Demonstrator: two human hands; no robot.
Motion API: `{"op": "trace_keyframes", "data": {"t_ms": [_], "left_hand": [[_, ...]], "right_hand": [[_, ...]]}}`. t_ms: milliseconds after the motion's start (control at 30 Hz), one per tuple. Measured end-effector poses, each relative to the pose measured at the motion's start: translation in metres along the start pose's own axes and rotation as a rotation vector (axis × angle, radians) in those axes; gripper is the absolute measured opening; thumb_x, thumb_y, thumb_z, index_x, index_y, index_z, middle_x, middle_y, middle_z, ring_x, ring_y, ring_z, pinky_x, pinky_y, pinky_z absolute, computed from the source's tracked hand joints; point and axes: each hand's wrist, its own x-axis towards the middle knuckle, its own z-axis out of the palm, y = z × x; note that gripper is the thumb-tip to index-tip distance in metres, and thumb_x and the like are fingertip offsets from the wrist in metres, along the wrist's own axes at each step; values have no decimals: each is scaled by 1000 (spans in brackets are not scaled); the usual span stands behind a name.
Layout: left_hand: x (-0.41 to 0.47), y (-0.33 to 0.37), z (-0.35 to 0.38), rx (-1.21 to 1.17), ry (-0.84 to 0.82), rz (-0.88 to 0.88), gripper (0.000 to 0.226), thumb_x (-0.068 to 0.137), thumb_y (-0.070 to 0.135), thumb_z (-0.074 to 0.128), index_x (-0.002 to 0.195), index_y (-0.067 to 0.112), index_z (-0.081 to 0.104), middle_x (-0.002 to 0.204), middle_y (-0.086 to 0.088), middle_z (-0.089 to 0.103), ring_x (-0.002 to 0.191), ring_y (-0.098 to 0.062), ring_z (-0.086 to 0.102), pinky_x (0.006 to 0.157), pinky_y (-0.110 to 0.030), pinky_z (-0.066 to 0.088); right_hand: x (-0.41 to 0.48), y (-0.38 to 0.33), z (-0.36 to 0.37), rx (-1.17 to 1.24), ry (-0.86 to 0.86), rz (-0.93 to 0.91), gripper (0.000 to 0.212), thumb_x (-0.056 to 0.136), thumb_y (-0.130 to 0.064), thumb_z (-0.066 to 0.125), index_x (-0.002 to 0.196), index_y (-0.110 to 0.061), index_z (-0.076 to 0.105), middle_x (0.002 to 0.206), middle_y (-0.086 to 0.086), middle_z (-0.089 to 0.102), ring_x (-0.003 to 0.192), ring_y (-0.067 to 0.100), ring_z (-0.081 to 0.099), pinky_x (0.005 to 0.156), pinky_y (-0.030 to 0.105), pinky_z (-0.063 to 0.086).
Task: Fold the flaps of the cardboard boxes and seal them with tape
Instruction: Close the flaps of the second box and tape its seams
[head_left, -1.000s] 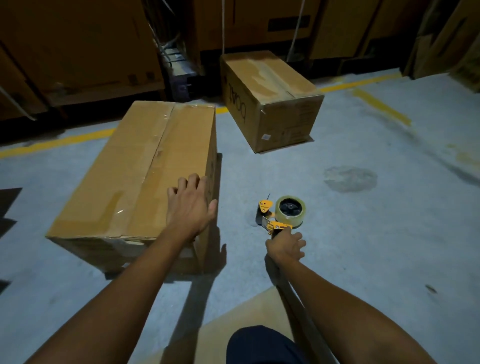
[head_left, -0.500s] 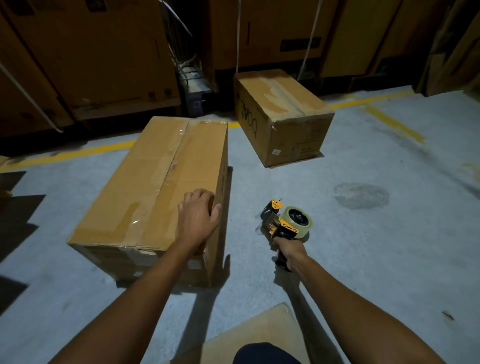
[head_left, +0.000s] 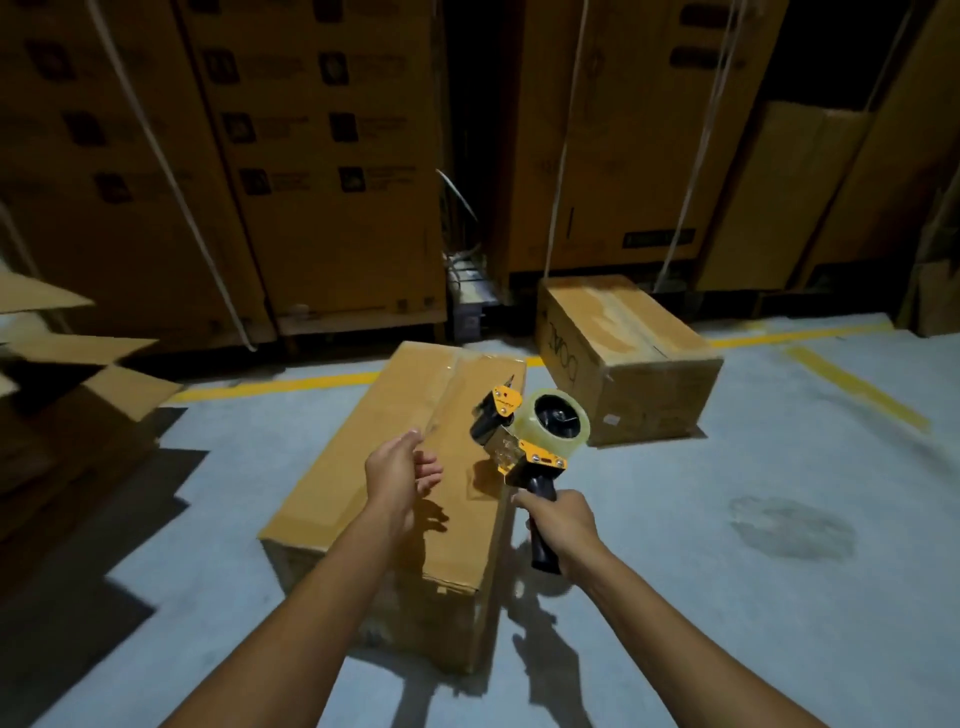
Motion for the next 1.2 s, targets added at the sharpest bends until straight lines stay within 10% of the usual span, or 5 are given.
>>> {"op": "trace_keyframes", "data": {"t_ms": [233,433,700,933,1200], "left_hand": [[17,33,-65,-180,-70,-175,59,98,58,45,129,9,50,116,-25,56,100,-37,63,69,-38,56],[27,25,-113,-319,-91,-298,41,93,41,65,115,7,62,96,-13,57,85,-22,60,67,-34,61],[37,17,-148,-623,35,-389,44,101,38,46,112,-3,56,115,-25,54,95,-36,59,74,-41,55],[45,17,-169,-430,-106,-513,55,91,40,68,117,-5,51,102,-21,68,92,-33,71,63,-45,63],[44,15,-195,-329,-215,-574,39,91,23,69,62,-3,66,83,-19,67,82,-27,71,64,-33,60]], "right_hand": [[-19,-31,65,-284,-111,-212,37,79,-46,80,87,-13,66,79,5,69,70,17,67,56,29,48],[-30,-43,103,-429,-96,-362,51,82,-63,70,81,-13,68,76,4,68,67,16,64,53,29,39],[-24,-48,125,-372,-129,-395,34,85,-43,76,74,-11,71,64,5,72,63,21,71,67,42,58],[-22,-52,137,-476,-138,-437,34,82,-44,75,71,-12,69,65,6,72,64,24,69,63,42,56],[-21,-64,151,-529,-124,-508,32,81,-42,77,71,-14,65,67,5,68,60,19,62,51,29,43]]}}
